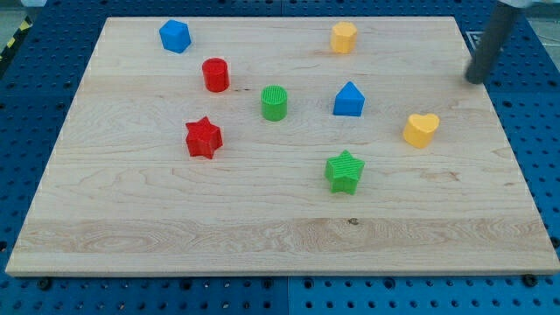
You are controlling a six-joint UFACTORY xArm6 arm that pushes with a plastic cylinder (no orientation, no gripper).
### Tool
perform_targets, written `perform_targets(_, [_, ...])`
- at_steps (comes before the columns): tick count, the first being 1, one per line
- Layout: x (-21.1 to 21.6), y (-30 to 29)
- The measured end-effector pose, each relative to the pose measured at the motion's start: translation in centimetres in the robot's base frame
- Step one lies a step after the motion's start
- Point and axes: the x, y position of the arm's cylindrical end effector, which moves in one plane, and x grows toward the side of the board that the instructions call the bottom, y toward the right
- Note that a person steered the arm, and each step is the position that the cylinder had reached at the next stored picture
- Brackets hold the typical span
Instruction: Move the yellow heart diagonally right to the blue triangle
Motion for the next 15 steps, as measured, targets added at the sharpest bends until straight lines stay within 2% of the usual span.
perform_targets(1, [9.0, 2.0])
perform_targets(2, [15.9, -0.5])
perform_targets(3, [17.3, -6.1])
perform_targets(4, [15.0, -9.0])
perform_targets(5, [11.0, -9.0])
perform_targets(6, [8.8, -9.2])
perform_targets(8, [10.5, -9.5])
perform_targets(10, [10.0, -14.5])
perform_targets(12, [1.1, -14.5])
perform_targets(14, [1.5, -11.5])
perform_targets(15, [-0.8, -11.8])
